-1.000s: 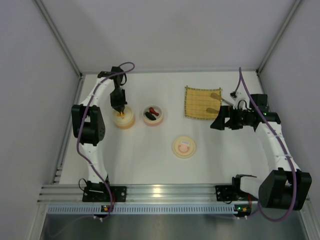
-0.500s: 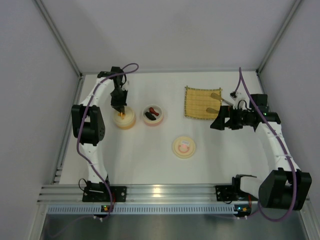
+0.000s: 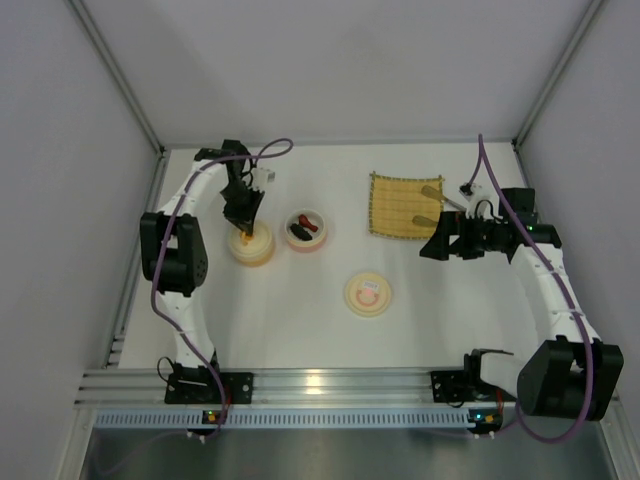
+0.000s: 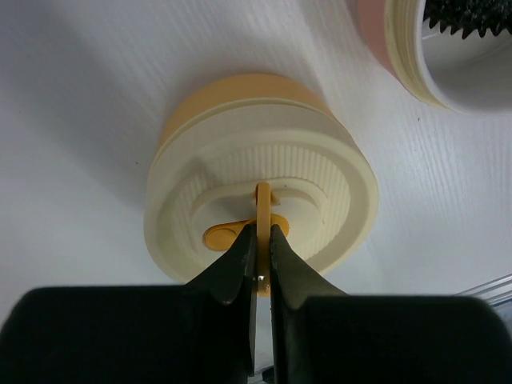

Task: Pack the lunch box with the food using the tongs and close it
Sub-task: Close the box lid on the packing box.

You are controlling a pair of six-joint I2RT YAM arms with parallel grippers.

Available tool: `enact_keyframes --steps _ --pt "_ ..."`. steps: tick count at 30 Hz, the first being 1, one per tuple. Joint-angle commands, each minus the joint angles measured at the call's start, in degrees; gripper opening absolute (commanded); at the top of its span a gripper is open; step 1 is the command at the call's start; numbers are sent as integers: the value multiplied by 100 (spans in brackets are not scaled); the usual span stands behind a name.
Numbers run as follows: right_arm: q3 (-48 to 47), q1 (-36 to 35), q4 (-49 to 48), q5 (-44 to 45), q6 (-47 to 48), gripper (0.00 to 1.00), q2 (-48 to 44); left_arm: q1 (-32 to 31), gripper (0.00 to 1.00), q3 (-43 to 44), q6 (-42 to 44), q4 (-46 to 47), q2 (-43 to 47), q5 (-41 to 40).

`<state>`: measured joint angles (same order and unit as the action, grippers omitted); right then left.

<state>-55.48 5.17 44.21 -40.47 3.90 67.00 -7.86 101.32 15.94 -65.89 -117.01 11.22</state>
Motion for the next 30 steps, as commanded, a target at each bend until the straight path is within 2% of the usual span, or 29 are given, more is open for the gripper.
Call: enact_keyframes --steps 1,6,12,20,30 --pt "-6 81 -272 -172 111 99 -82 -58 9 -305 848 -100 170 135" --pt "2 81 -255 -190 128 99 -82 -75 12 -762 1665 -12 372 257" --pt "-15 81 -246 -268 146 99 -91 -76 9 -1070 2438 -82 469 538" --pt "-15 81 -219 -277 172 99 -117 -110 8 -1193 3414 -56 451 310" --pt "-24 81 -228 -356 190 99 -108 -190 14 -1756 4610 -3 767 284"
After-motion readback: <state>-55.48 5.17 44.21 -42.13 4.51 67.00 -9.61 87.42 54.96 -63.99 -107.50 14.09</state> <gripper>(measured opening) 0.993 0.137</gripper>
